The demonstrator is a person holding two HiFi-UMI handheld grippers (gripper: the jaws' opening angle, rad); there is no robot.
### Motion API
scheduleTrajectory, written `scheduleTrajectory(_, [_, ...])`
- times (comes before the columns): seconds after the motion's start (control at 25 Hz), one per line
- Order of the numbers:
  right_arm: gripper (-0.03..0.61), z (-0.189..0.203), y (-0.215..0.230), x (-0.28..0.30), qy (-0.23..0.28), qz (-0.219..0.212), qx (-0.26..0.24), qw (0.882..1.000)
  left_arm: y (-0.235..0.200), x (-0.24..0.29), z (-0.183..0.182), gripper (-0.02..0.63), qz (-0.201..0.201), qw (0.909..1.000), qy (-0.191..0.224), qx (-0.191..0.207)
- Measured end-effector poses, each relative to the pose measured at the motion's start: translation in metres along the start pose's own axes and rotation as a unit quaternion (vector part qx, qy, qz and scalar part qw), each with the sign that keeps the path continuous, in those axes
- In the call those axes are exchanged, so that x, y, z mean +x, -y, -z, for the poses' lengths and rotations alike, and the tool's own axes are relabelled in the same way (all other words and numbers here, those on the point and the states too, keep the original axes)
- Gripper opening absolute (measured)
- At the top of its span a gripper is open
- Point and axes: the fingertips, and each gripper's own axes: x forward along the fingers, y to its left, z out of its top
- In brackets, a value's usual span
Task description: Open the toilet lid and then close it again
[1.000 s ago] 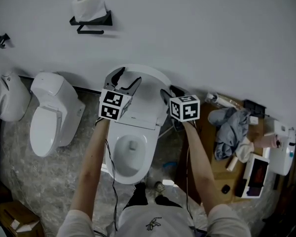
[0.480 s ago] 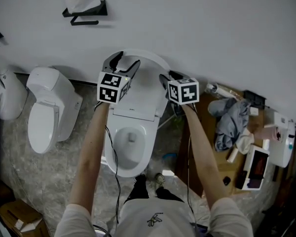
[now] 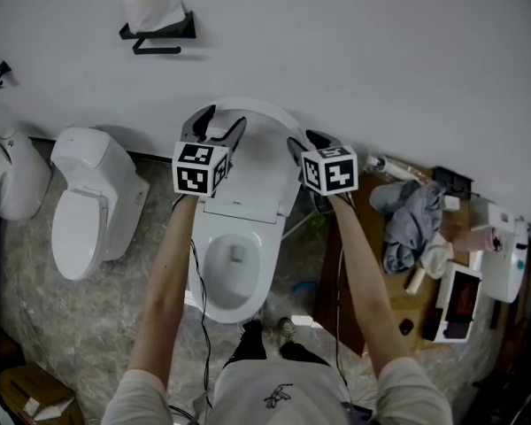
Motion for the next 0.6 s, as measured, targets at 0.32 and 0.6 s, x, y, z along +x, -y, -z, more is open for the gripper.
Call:
scheduleTrajectory(0.32, [0.162, -0.055, -0.048, -0.089, 0.153, 0.025, -0.019, 0.988, 0.013, -0.097, -0.031, 0.223, -0.053, 0.9959, 0.073, -0.01])
scheduleTrajectory(0.6, [0.051, -0.053, -0.109, -0.181, 0.244, 0.059, -0.051, 0.966, 0.031, -0.213, -0.056, 0.079, -0.119, 0.9853, 0.122, -0.006])
